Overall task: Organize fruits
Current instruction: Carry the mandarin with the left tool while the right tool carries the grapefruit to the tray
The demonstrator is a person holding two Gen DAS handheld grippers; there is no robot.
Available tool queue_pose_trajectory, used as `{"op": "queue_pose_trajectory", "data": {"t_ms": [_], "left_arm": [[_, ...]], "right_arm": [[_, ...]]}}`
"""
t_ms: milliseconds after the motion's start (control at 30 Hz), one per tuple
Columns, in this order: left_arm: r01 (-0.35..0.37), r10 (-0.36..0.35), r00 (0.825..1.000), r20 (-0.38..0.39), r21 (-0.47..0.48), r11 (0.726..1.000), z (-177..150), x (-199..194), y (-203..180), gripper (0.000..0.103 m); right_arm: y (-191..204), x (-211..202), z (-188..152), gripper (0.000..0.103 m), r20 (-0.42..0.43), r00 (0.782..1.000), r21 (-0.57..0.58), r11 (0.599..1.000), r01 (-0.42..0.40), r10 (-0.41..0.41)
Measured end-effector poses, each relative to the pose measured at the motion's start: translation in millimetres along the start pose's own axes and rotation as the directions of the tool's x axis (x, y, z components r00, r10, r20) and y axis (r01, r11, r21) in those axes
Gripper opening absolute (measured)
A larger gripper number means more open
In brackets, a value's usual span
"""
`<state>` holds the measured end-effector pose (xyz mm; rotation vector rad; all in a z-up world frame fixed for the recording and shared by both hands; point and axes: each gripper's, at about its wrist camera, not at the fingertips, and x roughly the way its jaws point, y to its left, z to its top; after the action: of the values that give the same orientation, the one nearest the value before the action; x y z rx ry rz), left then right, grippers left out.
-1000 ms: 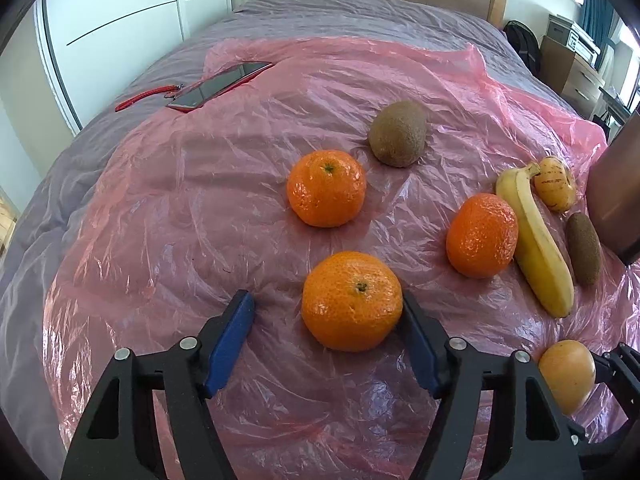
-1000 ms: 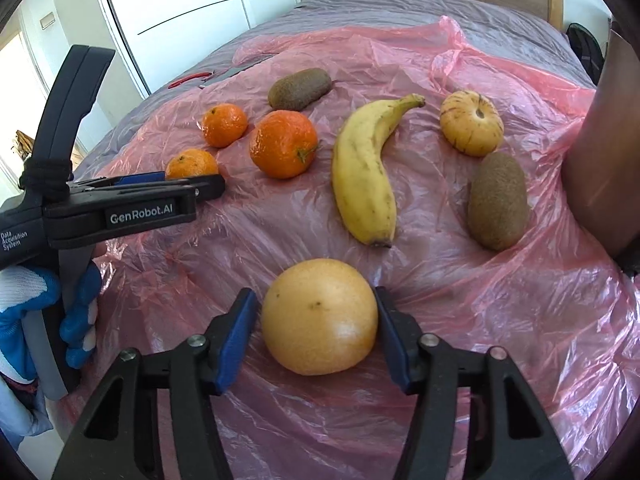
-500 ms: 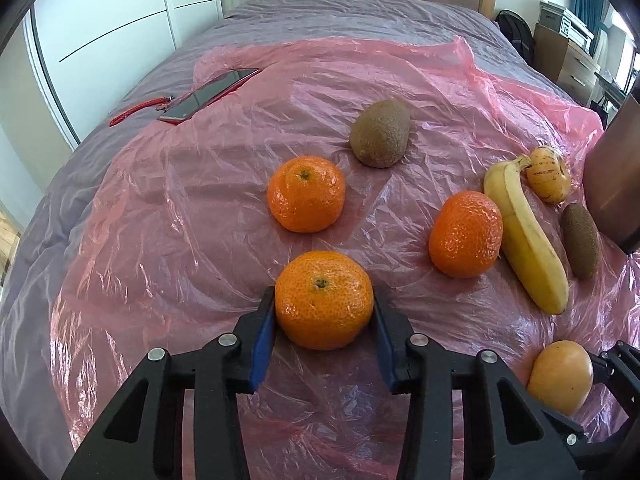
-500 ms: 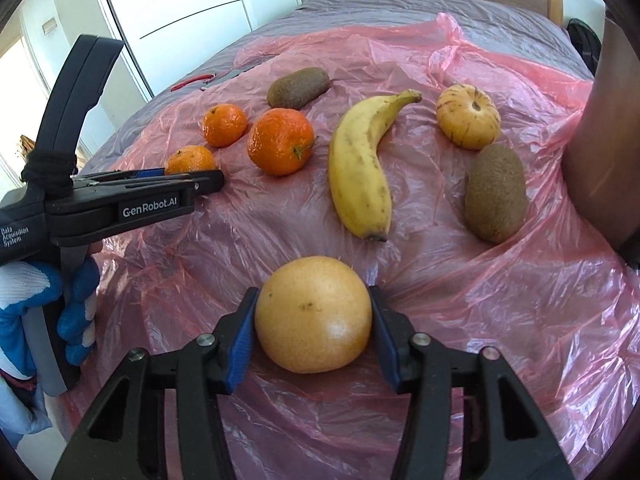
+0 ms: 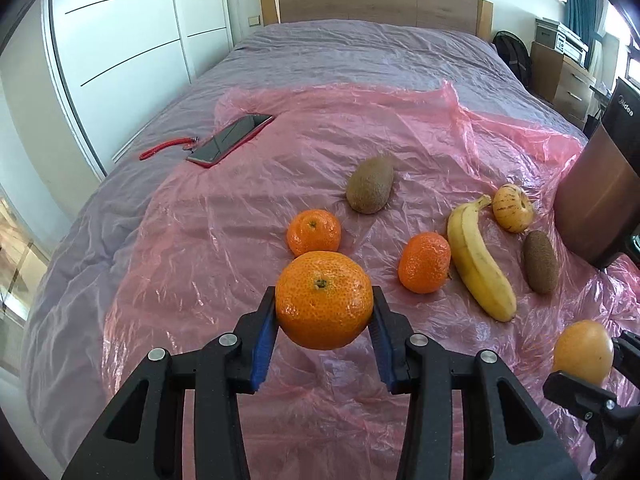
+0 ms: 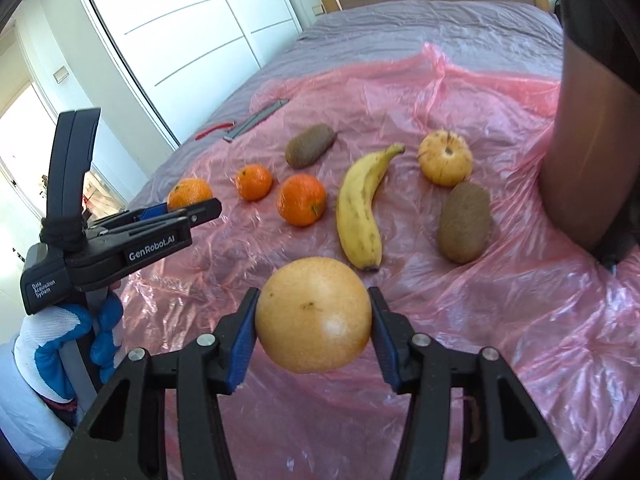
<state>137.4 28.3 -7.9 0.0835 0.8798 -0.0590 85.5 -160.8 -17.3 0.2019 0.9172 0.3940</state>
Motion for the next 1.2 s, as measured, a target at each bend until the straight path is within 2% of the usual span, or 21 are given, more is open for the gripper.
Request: {"op": "queue_pose_trajectory", "data": {"t_ms": [233, 433, 600, 867, 1067, 1200], "left_arm": [[0.033, -0.034, 0.998, 0.044, 0.022, 0.999, -7, -52, -18, 0.038], [0.127, -0.132, 0.988, 0.074, 0.077, 0.989, -12, -100, -68, 0.038], [0.232, -0.245, 0.967, 0.072, 0.159, 0.96, -17, -136, -135, 0.038], [0.361, -0.386, 0.922, 0.022, 0.313, 0.879, -12, -168, -267, 0.038], [0.419, -0.453, 0.892, 0.004, 0.373, 0.828, 14, -167, -365, 0.038], [0.423, -0.459, 0.888, 0.004, 0.383, 0.821, 36, -148, -419, 0.038]], "right_arm": [[-10, -56, -7, 0.049, 0.062, 0.997, 0.004, 0.999, 0.035, -0.035], [-42, -115, -25, 0.049, 0.117, 0.987, 0.044, 0.994, 0.103, -0.107], [-90, -168, -43, 0.049, 0.157, 0.968, 0.11, 0.977, 0.181, -0.197], [-175, -234, -53, 0.049, 0.197, 0.922, 0.196, 0.935, 0.297, -0.334], [-243, -267, -37, 0.049, 0.221, 0.882, 0.221, 0.902, 0.371, -0.416], [-298, -275, -18, 0.049, 0.224, 0.857, 0.228, 0.879, 0.418, -0.465]]}}
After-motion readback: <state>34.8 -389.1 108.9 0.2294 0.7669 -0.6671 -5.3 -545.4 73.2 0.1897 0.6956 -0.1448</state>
